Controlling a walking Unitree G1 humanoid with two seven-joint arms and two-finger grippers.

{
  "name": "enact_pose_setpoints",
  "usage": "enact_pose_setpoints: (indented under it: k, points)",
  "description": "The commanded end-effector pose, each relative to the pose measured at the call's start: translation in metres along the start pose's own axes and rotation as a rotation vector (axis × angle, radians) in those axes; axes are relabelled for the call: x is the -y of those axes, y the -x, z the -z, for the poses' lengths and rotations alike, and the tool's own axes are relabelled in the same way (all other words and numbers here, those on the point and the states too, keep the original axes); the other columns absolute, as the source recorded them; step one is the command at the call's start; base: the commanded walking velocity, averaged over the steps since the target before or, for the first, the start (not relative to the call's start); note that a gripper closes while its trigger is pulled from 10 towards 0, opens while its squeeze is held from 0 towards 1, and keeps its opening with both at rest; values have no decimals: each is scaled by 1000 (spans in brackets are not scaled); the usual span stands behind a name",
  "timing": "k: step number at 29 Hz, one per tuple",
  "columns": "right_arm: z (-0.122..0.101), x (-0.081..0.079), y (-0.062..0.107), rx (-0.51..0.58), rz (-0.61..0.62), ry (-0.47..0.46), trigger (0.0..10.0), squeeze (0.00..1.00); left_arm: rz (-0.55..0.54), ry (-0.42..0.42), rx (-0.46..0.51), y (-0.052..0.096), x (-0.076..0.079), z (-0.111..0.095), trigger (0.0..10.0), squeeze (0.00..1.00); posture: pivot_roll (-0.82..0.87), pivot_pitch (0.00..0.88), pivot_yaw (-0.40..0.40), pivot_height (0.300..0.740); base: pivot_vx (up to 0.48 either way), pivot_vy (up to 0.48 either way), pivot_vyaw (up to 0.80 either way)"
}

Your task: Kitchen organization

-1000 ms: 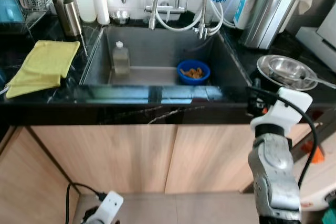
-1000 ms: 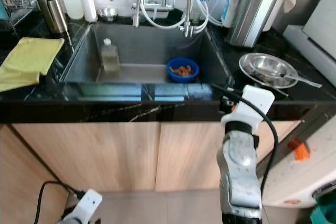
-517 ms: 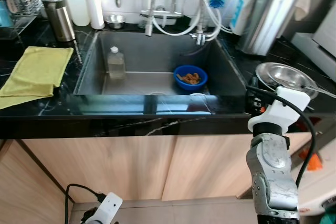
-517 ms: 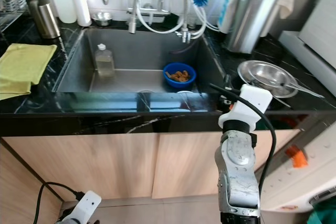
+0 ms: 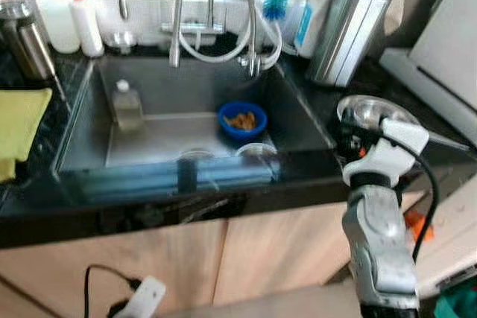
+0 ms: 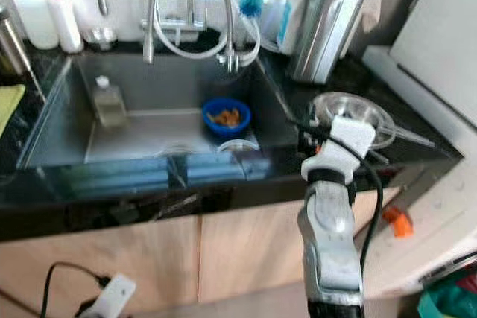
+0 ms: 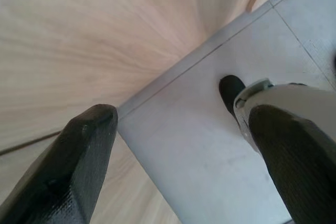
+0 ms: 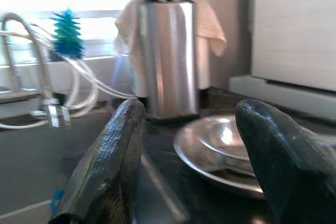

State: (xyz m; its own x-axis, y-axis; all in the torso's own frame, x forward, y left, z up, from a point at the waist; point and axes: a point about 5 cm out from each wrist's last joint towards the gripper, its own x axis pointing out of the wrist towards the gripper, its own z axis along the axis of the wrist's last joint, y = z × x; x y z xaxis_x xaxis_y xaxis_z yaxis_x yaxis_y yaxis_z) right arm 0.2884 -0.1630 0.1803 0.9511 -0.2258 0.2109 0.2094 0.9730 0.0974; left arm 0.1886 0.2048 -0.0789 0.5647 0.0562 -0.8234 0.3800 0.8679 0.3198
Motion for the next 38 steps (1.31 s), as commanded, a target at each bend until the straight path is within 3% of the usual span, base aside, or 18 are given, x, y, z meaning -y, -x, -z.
enact_pose_setpoints:
  k: [1, 9, 16, 21, 27, 30, 34, 38]
  points:
    - [1, 9, 0, -5, 29, 13, 10000, 0, 29, -7, -2, 0, 10, -1, 10000, 0, 105, 52, -93, 740, 0, 0, 0]
    - [1, 6, 2, -4, 19, 13, 10000, 0, 29, -10, -8, 0, 10, 1, 10000, 0, 101, 51, -91, 740, 0, 0, 0]
    - [1, 16, 8, 0, 60, 26, 10000, 0, 31, -12, 0, -1, 11, -2, 10000, 0, 98, 52, -90, 740, 0, 0, 0]
    - [4, 47, 11, -22, 127, 100, 10000, 0, 32, -13, 2, -1, 12, -3, 10000, 0, 98, 53, -92, 740, 0, 0, 0]
    - [4, 48, 12, -23, 129, 102, 10000, 0, 32, -12, 2, -1, 12, -2, 10000, 0, 98, 53, -92, 740, 0, 0, 0]
    - [-1, 79, 12, -24, 167, 179, 10000, 0, 37, -15, 6, -1, 11, -3, 10000, 0, 97, 59, -90, 740, 0, 0, 0]
    - [0, 90, 15, -38, 185, 209, 10000, 0, 37, -15, 7, -1, 11, -3, 10000, 0, 98, 59, -90, 740, 0, 0, 0]
    - [3, 103, 17, -60, 269, 113, 10000, 0, 37, -17, 6, -1, 11, -3, 10000, 0, 99, 59, -88, 740, 0, 0, 0]
